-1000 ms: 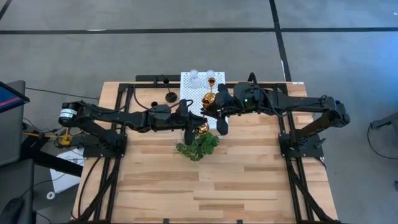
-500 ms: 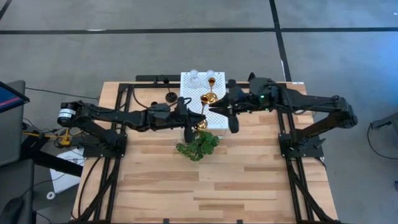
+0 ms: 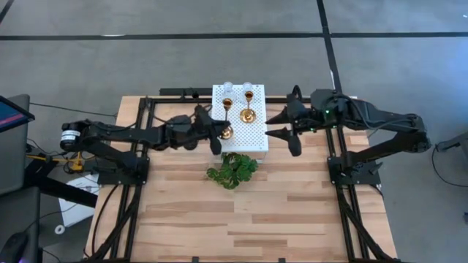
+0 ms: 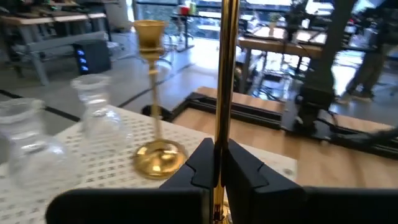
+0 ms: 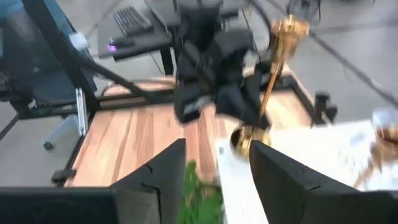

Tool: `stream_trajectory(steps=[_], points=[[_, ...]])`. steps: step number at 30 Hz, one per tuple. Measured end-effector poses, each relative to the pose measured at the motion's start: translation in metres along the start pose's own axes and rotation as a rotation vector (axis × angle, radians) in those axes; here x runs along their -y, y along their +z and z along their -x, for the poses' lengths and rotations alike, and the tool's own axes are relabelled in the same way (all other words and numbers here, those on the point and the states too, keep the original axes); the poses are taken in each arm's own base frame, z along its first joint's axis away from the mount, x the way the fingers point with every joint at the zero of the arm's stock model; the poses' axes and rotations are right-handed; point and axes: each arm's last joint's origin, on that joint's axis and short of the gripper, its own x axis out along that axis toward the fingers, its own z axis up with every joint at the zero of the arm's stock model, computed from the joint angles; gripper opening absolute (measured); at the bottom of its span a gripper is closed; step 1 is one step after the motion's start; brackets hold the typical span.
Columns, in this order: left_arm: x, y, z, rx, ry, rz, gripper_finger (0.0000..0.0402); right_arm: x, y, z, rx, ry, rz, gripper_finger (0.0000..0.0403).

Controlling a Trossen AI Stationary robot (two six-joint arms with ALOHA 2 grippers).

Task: Pick & Place candle stick holders
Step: Align the gold candle holder with the other gold candle holder on the shelf

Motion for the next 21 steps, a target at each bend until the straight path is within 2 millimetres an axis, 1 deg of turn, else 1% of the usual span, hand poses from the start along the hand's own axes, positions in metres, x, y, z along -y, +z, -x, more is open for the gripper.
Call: stream_trajectory(steps=[2, 3, 5, 8, 9, 14, 17, 21], points=[[-0.007, -0.002, -0.001, 0.026, 0.022, 0.007, 0.0014, 0.001, -0.004, 0.004, -0.043, -0.008, -0.024, 0.0154], [-0.011, -0.002, -0.001, 0.036, 0.039, 0.009, 0.0014, 0.001, -0.007, 0.005, -0.065, -0.018, -0.030, 0.0141], [-0.017, -0.001, -0.003, 0.061, 0.061, 0.014, 0.0014, 0.002, -0.010, 0.006, -0.093, -0.056, -0.028, 0.0102], [-0.026, -0.002, -0.007, 0.056, 0.082, 0.009, 0.0014, 0.003, -0.013, 0.008, -0.126, -0.089, 0.002, 0.0028], [-0.029, -0.003, -0.008, 0.056, 0.089, 0.008, 0.0014, 0.003, -0.014, 0.008, -0.141, -0.091, 0.013, 0.0015], [-0.040, -0.007, -0.013, 0.051, 0.127, 0.004, 0.0014, 0.005, -0.016, 0.007, -0.155, -0.154, 0.029, 0.0010], [-0.043, -0.013, -0.022, 0.046, 0.142, 0.002, 0.0014, 0.007, -0.018, 0.006, -0.158, -0.187, 0.040, 0.0003], [-0.046, -0.021, -0.034, 0.074, 0.145, 0.006, 0.0014, 0.008, -0.027, 0.005, -0.180, -0.206, 0.038, 0.0001]])
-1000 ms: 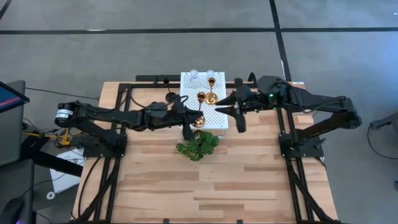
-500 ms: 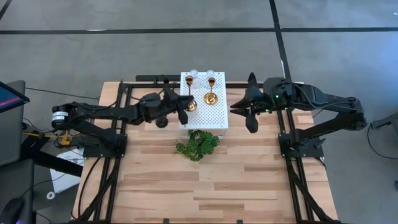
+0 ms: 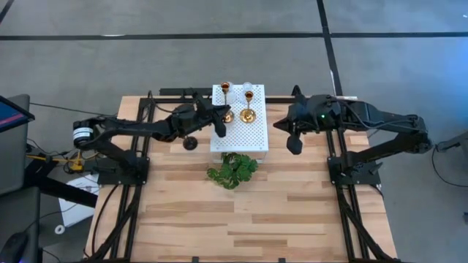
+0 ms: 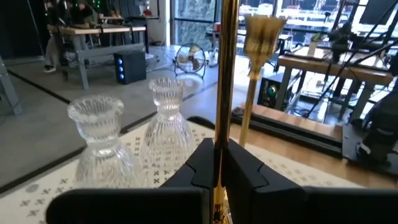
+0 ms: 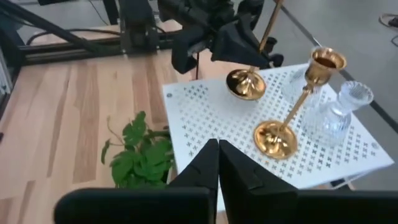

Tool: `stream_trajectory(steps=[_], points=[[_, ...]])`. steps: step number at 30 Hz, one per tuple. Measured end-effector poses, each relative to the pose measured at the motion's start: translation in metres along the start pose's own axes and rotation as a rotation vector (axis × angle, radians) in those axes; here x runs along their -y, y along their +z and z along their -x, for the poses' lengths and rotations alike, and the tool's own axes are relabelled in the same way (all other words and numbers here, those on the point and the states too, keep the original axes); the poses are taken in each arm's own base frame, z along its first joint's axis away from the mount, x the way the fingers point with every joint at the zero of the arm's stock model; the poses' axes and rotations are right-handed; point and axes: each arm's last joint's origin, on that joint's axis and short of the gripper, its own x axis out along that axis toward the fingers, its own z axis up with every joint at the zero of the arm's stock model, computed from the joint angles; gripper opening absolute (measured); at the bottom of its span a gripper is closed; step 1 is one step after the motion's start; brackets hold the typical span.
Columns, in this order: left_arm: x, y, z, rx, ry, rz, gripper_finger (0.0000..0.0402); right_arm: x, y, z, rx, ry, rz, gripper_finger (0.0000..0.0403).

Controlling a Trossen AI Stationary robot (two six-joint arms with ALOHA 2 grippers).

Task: Pick & Place candle stick holders
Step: Align the gold candle holder with the other gold candle holder on the shelf

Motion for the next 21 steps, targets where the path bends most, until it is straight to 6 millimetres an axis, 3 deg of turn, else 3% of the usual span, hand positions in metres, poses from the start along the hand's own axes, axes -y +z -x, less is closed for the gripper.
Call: stream_trajectory(steps=[9, 21], points=[[0.000, -0.023, -0.017, -0.017, 0.037, -0.014, 0.0014, 0.001, -0.013, -0.001, -0.016, -0.032, -0.041, 0.0000], [-0.001, -0.023, -0.021, 0.038, 0.052, -0.048, 0.0014, 0.001, -0.013, -0.001, -0.010, -0.031, -0.051, 0.0000]])
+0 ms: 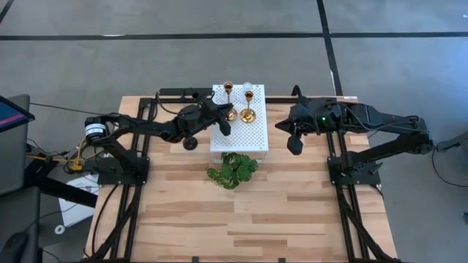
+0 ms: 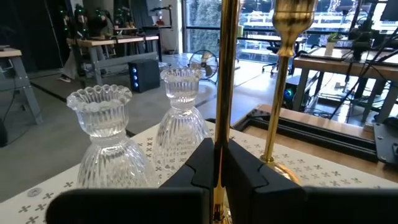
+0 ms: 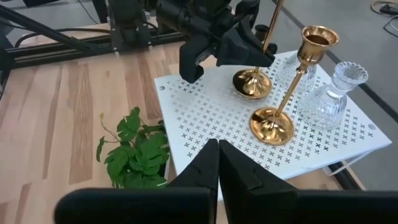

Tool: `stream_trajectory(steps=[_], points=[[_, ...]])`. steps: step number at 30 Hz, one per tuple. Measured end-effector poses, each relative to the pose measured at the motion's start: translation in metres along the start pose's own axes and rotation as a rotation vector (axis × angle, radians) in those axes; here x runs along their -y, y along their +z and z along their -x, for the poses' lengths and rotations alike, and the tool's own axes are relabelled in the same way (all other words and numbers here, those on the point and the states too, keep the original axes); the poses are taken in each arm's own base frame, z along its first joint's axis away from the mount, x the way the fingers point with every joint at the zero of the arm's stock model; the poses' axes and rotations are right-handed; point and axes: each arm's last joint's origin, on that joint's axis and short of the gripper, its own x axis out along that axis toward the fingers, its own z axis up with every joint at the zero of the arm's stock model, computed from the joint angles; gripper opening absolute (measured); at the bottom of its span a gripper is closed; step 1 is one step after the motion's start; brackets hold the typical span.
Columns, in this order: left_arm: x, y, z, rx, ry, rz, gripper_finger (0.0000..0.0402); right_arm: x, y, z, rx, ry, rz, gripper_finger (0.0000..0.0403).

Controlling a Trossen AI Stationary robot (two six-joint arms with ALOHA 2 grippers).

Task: Pick & Place candle stick holders
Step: Align the gold candle holder with the other gold candle holder on the shelf, then put the bottom black candle holder on the shelf

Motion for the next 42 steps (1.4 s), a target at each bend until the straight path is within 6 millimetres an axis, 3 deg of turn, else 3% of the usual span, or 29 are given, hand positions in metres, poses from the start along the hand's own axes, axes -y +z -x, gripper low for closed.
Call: stream_trajectory(steps=[21, 33, 42], points=[[-0.002, -0.015, 0.009, -0.032, 0.041, 0.047, 0.0024, 0.000, 0.002, 0.000, 0.020, 0.003, -0.007, 0.0000], [-0.002, -0.017, 0.009, -0.037, 0.042, 0.133, 0.0103, 0.000, 0.004, 0.000, 0.045, 0.006, -0.012, 0.0000], [0.002, -0.016, 0.010, -0.040, -0.091, 0.183, 0.0190, -0.001, 0.004, 0.000, 0.045, 0.014, -0.011, 0.0000]])
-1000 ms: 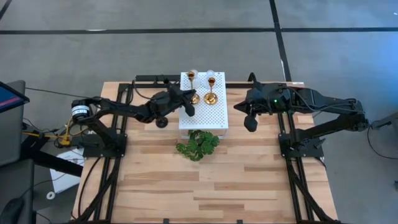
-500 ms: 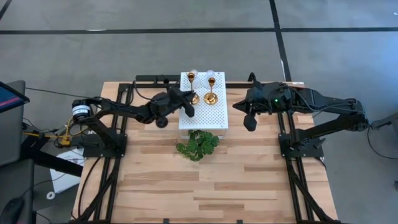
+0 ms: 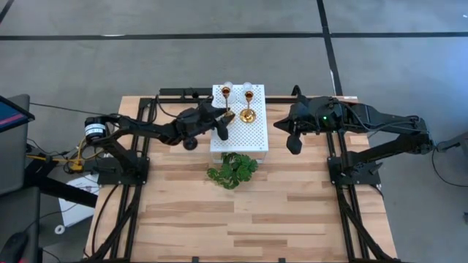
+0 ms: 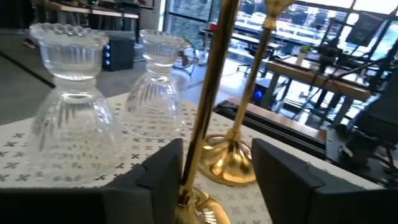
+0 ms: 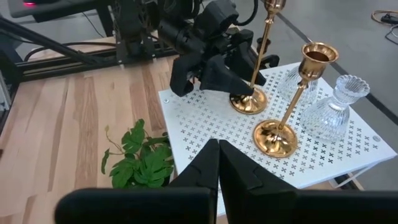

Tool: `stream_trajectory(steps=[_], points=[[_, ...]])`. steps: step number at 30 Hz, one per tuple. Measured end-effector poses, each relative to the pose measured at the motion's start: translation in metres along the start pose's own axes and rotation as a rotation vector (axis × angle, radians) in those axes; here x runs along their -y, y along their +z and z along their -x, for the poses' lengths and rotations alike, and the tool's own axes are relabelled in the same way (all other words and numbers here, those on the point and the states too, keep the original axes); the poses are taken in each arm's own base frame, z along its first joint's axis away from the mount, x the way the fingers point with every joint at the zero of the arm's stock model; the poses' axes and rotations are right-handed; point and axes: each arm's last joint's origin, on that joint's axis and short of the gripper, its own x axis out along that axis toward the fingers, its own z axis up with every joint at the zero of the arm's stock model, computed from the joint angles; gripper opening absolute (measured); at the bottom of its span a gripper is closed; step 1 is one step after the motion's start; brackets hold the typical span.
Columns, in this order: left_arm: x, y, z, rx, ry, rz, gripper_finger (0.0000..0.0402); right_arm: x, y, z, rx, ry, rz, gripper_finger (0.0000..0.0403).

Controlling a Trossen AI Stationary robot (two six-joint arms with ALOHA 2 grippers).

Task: Pick & Place candle stick holders
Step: Put the bottom black candle holder on the shelf

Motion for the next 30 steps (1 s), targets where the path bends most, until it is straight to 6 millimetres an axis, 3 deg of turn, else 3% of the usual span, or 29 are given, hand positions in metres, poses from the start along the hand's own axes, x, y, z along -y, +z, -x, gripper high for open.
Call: stream_trajectory(steps=[5, 12, 19, 23, 30], points=[[0.001, 0.016, 0.007, 0.053, -0.008, -0.043, 0.0215, 0.000, 0.000, 0.000, 0.000, 0.004, 0.000, 0.0000], [0.003, 0.048, 0.030, 0.086, -0.014, -0.066, 0.0207, -0.003, 0.000, 0.000, -0.001, 0.016, 0.007, 0.0000], [0.009, 0.066, 0.070, -0.028, 0.102, -0.198, 0.0177, -0.003, 0.000, 0.000, -0.001, 0.016, 0.007, 0.0000], [0.015, 0.081, 0.094, -0.008, 0.058, -0.180, 0.0162, -0.003, 0.000, 0.000, -0.001, 0.016, 0.007, 0.0000], [0.024, 0.081, 0.132, -0.126, 0.039, -0.134, 0.0144, -0.003, 0.000, 0.000, -0.001, 0.016, 0.007, 0.0000]])
